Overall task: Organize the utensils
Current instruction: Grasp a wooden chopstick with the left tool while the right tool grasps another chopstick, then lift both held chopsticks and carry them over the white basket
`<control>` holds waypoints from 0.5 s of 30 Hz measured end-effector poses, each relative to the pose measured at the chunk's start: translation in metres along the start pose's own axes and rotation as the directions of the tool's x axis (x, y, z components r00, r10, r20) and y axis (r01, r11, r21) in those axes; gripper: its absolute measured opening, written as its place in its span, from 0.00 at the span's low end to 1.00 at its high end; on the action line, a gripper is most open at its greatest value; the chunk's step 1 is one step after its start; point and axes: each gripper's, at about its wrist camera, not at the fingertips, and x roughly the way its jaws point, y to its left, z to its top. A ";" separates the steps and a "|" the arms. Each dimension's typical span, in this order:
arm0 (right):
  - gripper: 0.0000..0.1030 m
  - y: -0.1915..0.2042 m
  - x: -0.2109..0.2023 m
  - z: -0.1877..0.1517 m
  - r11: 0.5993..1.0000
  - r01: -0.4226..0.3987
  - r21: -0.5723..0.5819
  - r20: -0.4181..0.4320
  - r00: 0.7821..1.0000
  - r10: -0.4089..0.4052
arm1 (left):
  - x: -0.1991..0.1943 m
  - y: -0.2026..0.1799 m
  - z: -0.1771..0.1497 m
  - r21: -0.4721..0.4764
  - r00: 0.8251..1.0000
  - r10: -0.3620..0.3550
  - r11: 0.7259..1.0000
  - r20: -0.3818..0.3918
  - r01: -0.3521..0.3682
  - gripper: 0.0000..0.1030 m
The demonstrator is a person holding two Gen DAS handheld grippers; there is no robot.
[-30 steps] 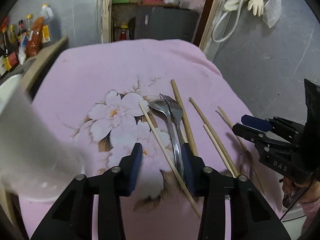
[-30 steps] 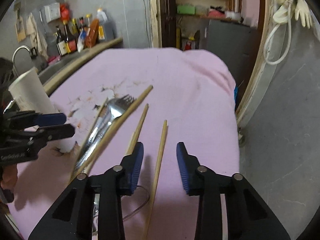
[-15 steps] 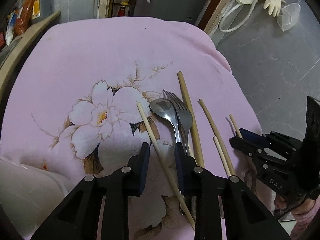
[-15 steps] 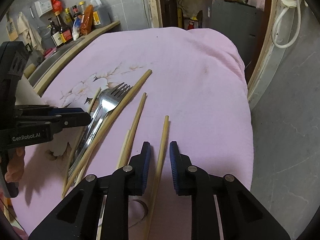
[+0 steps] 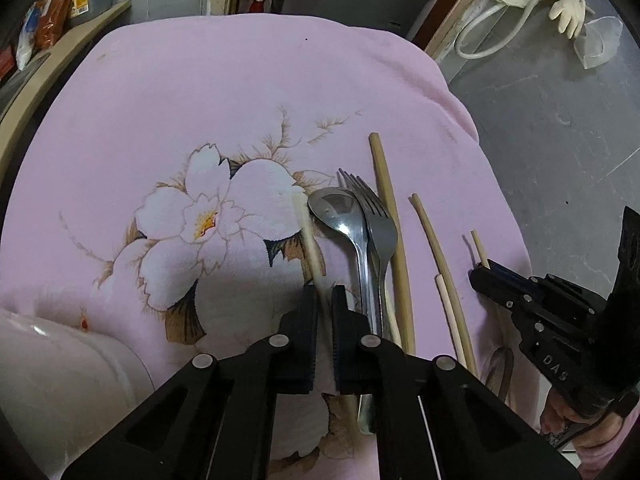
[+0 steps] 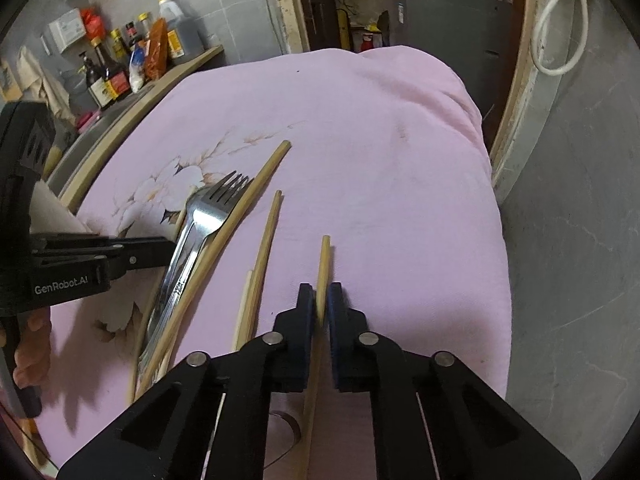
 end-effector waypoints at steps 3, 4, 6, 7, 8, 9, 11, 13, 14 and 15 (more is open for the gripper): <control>0.02 -0.005 -0.010 -0.004 0.997 -0.072 0.030 0.049 0.996 0.070 | -0.009 -0.004 -0.013 0.012 0.999 -0.036 0.999 0.038 0.035 0.02; 0.02 -0.005 -0.015 -0.008 0.997 -0.079 0.021 0.082 0.994 0.077 | -0.014 -0.004 -0.018 0.013 0.997 -0.047 0.999 0.058 0.047 0.02; 0.02 0.000 -0.024 -0.014 0.996 -0.084 -0.006 0.142 0.986 0.084 | -0.027 -0.004 -0.029 0.028 0.992 -0.070 0.997 0.105 0.067 0.02; 0.02 0.002 -0.028 -0.017 0.996 -0.083 -0.017 0.163 0.983 0.085 | -0.034 -0.003 -0.034 0.032 0.989 -0.070 0.997 0.131 0.067 0.02; 0.02 0.005 -0.033 -0.021 0.996 -0.084 -0.028 0.196 0.977 0.088 | -0.042 -0.002 -0.041 0.035 0.984 -0.074 0.997 0.165 0.069 0.02; 0.02 0.009 -0.039 -0.023 0.996 -0.079 -0.045 0.234 0.968 0.088 | -0.050 -0.001 -0.048 0.034 0.978 -0.079 0.997 0.192 0.074 0.02; 0.02 0.020 -0.054 -0.028 0.995 -0.045 -0.092 0.320 0.945 0.072 | -0.065 0.002 -0.058 0.038 0.961 -0.101 0.995 0.258 0.095 0.02; 0.02 0.031 -0.066 -0.030 0.992 -0.022 -0.126 0.384 0.921 0.069 | -0.080 0.004 -0.068 0.051 0.942 -0.113 0.993 0.316 0.102 0.02; 0.02 0.038 -0.072 -0.028 0.991 -0.020 -0.136 0.407 0.910 0.075 | -0.082 0.003 -0.069 0.052 0.939 -0.111 0.994 0.324 0.100 0.02; 0.02 0.042 -0.076 -0.027 0.990 -0.023 -0.142 0.423 0.903 0.082 | -0.084 0.004 -0.070 0.046 0.938 -0.121 0.993 0.324 0.112 0.02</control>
